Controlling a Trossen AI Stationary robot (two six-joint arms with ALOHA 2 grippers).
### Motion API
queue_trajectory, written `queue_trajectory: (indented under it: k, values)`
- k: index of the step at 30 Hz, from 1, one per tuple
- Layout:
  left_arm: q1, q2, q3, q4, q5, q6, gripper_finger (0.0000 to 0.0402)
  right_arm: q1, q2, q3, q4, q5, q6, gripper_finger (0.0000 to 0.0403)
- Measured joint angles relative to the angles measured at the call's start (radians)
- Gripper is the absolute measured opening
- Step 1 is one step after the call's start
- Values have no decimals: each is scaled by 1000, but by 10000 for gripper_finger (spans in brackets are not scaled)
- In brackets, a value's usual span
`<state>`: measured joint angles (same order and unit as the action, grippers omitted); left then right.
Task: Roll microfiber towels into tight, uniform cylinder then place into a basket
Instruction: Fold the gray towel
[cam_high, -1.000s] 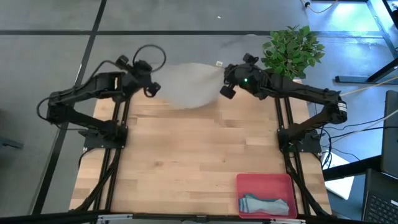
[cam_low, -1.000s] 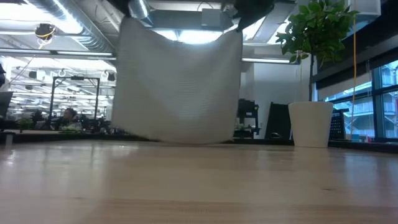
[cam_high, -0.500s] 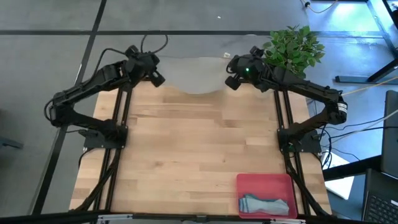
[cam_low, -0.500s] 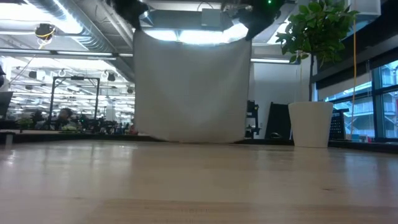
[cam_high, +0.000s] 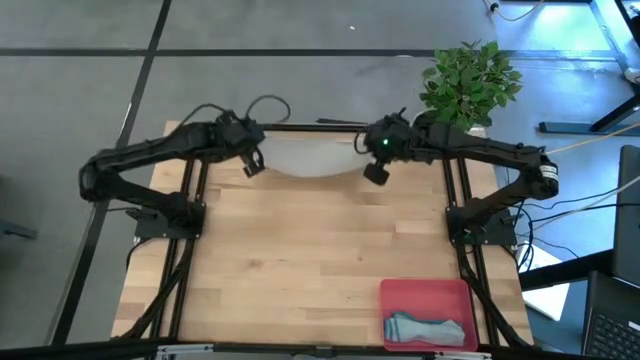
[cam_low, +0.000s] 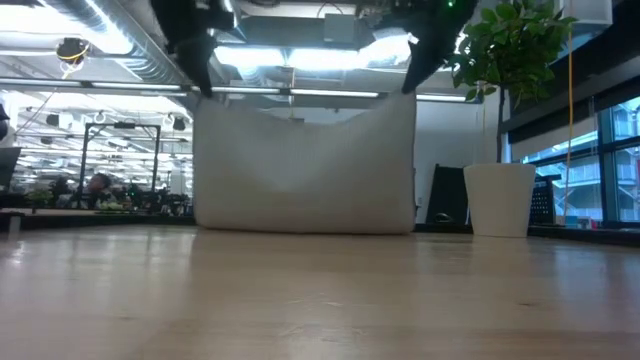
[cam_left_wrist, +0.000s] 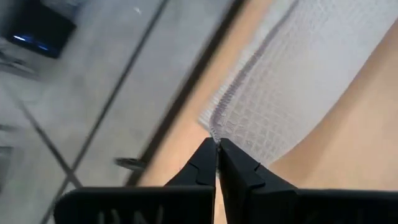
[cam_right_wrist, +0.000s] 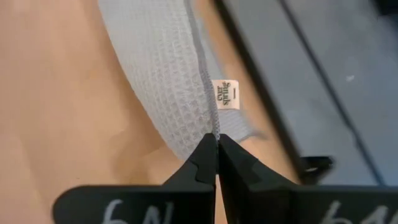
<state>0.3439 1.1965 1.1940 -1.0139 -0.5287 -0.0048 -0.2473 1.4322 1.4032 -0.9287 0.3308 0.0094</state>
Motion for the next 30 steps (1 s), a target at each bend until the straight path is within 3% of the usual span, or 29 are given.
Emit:
queue_trajectory:
  k: [9,20,30]
  values:
    - [-129,0,-164,4,73,-161,0,99,0,-212,81,-32,160,7]
    - [-306,0,-313,51,131,-386,0,209,0,-493,393,-132,308,8]
    - [-460,0,-427,100,213,-575,0,305,0,-630,529,-172,472,9]
